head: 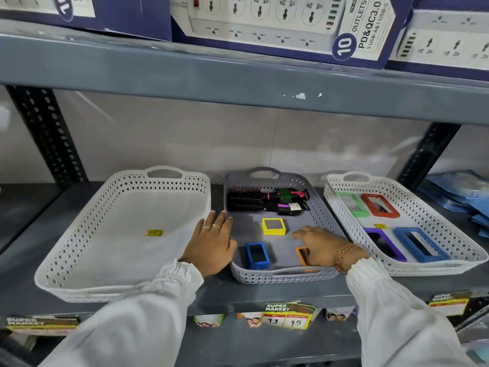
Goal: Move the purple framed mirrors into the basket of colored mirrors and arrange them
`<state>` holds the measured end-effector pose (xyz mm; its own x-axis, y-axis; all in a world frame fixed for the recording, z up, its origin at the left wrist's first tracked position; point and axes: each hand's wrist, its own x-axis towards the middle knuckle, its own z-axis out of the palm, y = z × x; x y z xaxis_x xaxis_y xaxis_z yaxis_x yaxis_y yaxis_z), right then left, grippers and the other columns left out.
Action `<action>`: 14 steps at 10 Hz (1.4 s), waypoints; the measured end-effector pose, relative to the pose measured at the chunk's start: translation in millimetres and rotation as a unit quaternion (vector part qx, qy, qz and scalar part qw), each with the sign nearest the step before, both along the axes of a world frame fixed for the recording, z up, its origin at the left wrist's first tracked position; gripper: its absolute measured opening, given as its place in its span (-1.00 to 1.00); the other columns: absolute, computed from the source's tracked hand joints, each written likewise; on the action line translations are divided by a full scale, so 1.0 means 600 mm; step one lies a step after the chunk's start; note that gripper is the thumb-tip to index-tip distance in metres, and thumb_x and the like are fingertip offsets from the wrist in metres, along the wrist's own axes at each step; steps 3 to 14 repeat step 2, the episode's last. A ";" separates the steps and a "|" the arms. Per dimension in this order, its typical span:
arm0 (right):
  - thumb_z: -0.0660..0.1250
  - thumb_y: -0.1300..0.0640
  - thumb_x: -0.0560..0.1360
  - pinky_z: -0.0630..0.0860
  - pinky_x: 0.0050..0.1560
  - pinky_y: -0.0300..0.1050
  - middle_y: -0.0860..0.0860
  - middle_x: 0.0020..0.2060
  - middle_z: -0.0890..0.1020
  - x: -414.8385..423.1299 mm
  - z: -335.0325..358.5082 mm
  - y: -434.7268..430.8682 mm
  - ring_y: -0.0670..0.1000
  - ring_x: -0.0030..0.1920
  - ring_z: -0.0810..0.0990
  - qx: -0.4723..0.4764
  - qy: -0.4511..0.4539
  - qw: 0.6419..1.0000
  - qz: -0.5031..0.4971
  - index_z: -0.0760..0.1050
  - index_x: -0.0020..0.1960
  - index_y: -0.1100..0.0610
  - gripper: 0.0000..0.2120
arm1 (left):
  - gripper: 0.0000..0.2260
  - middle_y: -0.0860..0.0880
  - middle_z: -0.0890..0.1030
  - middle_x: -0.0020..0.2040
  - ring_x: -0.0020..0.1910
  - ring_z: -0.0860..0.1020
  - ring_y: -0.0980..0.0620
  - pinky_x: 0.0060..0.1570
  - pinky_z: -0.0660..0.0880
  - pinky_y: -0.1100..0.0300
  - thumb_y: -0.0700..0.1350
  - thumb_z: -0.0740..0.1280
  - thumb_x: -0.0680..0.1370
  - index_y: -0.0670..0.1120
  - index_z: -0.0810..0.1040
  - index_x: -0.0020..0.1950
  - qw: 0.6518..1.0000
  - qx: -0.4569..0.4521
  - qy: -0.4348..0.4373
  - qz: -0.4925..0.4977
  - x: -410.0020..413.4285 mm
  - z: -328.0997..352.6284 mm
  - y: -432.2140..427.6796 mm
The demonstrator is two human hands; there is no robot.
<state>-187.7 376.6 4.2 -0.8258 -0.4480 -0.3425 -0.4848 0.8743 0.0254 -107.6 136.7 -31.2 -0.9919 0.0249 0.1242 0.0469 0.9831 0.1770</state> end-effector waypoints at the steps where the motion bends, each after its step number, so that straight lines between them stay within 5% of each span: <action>1: 0.22 0.40 0.44 0.39 0.35 -0.04 0.12 0.35 0.43 0.059 0.021 -0.007 0.14 0.35 0.40 -0.119 0.111 0.986 0.046 0.34 0.41 0.15 -0.45 | -0.37 -0.10 0.16 0.52 0.50 0.08 -0.09 0.46 0.02 0.00 0.13 -0.20 0.49 -0.13 0.11 0.49 0.999 0.005 0.037 0.001 0.010 0.010 0.001; 2: 0.31 0.45 0.32 0.57 0.15 0.05 0.14 0.20 0.58 0.092 0.009 -0.007 0.18 0.19 0.55 -0.201 0.238 0.941 0.133 0.47 0.26 0.20 -0.48 | -0.37 -0.08 0.19 0.51 0.50 0.10 -0.06 0.46 0.02 0.03 0.16 -0.19 0.50 -0.12 0.13 0.48 0.998 0.009 0.056 -0.002 0.022 0.011 0.004; 14: 0.31 0.45 0.32 0.57 0.15 0.05 0.14 0.20 0.58 0.092 0.009 -0.007 0.18 0.19 0.55 -0.201 0.238 0.941 0.133 0.47 0.26 0.20 -0.48 | -0.37 -0.08 0.19 0.51 0.50 0.10 -0.06 0.46 0.02 0.03 0.16 -0.19 0.50 -0.12 0.13 0.48 0.998 0.009 0.056 -0.002 0.022 0.011 0.004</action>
